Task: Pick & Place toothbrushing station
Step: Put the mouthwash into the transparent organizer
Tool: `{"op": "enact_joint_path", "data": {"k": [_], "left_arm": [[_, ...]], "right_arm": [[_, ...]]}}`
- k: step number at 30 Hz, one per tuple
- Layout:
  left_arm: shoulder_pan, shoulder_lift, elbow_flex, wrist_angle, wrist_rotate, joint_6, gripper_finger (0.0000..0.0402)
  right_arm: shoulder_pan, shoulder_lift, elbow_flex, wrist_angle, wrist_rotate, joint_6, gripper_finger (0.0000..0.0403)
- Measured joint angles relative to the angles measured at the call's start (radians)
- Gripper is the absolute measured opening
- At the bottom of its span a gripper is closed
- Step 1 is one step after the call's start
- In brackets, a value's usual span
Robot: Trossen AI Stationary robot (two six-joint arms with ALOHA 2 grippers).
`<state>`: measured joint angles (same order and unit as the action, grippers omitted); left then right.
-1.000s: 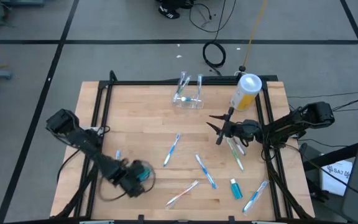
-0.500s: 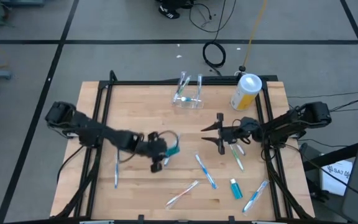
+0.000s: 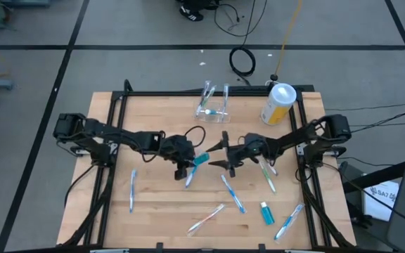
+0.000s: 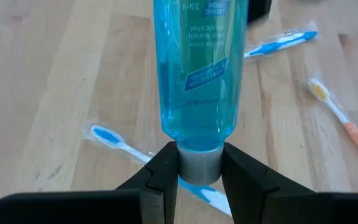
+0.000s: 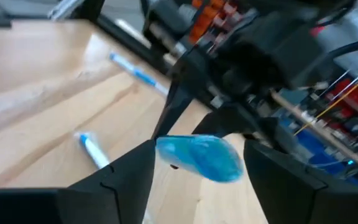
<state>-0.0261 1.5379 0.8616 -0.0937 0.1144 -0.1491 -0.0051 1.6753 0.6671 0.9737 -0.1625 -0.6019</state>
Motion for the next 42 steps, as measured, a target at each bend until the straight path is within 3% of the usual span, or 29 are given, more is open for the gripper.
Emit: {"op": "enact_joint_path", "data": {"k": [5, 14, 19, 26, 32, 42], "left_arm": [[0.0, 0.0, 0.0, 0.003, 0.027, 0.033, 0.0102], [0.01, 0.0, 0.001, 0.024, 0.104, 0.019, 0.0102], [0.028, 0.0, 0.001, 0.03, 0.181, -0.043, 0.0102], [0.042, -0.001, 0.001, 0.038, 0.213, -0.072, 0.0102], [0.069, -0.001, 0.001, 0.037, 0.326, -0.108, 0.0102], [0.111, -0.001, 0.001, 0.044, 0.33, -0.094, 0.0102]], "right_arm": [[0.0, 0.0, 0.074, -0.18, 0.0, -0.05, 0.0257], [0.0, 0.0, 0.079, -0.174, -0.127, -0.266, 0.0242], [0.0, -0.001, 0.079, -0.174, -0.126, -0.351, 0.0227], [0.0, -0.001, 0.079, -0.154, -0.128, -0.361, 0.0208], [0.0, -0.001, 0.079, -0.153, -0.13, -0.352, 0.0176], [0.0, -0.002, 0.079, -0.162, -0.126, -0.325, 0.0126]]}}
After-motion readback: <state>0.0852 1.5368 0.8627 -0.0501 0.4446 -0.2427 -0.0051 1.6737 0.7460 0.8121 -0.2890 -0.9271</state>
